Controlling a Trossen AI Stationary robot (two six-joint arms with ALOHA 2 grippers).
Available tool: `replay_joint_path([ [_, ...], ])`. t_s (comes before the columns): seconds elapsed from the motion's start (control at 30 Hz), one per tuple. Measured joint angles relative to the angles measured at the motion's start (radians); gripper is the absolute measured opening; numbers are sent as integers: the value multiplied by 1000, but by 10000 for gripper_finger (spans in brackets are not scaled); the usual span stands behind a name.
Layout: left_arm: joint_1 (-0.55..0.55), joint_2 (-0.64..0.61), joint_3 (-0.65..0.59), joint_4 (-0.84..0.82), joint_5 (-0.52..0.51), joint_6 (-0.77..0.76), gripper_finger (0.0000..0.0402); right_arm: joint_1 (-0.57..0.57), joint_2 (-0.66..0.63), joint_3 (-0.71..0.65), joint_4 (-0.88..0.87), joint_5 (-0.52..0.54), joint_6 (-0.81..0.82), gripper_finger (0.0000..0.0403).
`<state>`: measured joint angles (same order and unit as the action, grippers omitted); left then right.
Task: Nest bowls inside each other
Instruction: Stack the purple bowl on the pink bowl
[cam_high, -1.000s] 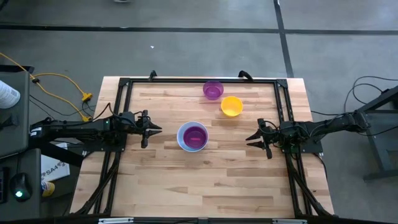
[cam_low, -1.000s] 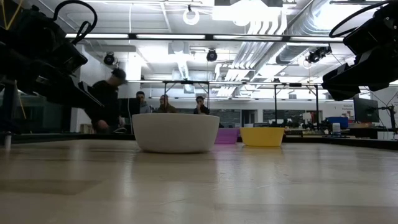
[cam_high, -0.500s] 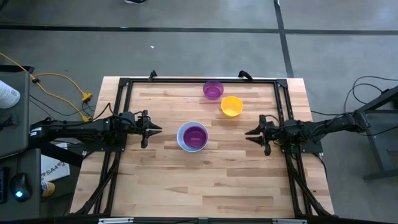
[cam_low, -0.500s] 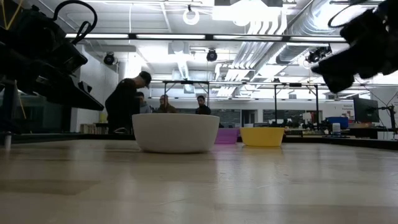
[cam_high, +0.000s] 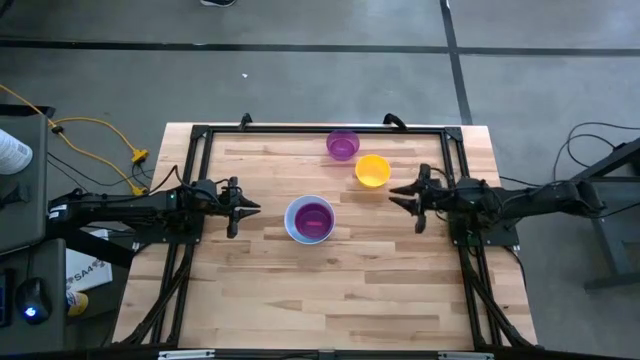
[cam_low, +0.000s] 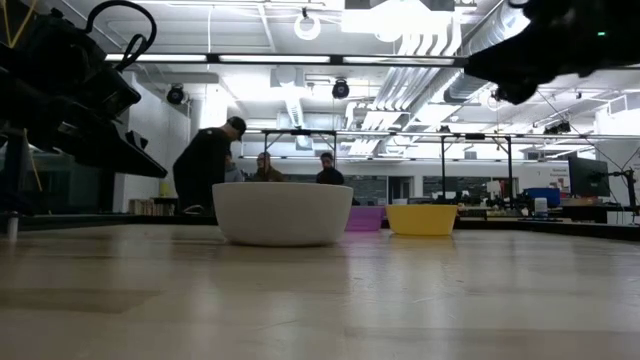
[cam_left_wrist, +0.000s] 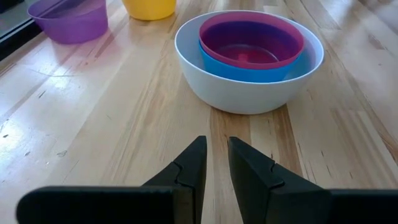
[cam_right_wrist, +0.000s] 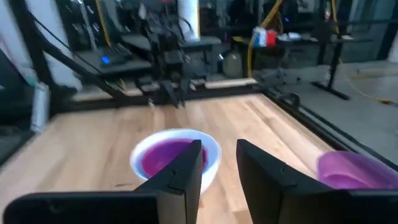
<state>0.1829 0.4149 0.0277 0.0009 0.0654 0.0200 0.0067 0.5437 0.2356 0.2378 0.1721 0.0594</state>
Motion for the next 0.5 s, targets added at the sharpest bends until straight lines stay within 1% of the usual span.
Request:
replay_joint_path([
  [0.33, 0, 0, 0, -1, 0, 0, 67, -190, 331, 194, -1, -198, -53, 94],
  [0.5, 0, 0, 0, -1, 0, 0, 67, -258, 490, 292, -2, -254, -99, 94],
])
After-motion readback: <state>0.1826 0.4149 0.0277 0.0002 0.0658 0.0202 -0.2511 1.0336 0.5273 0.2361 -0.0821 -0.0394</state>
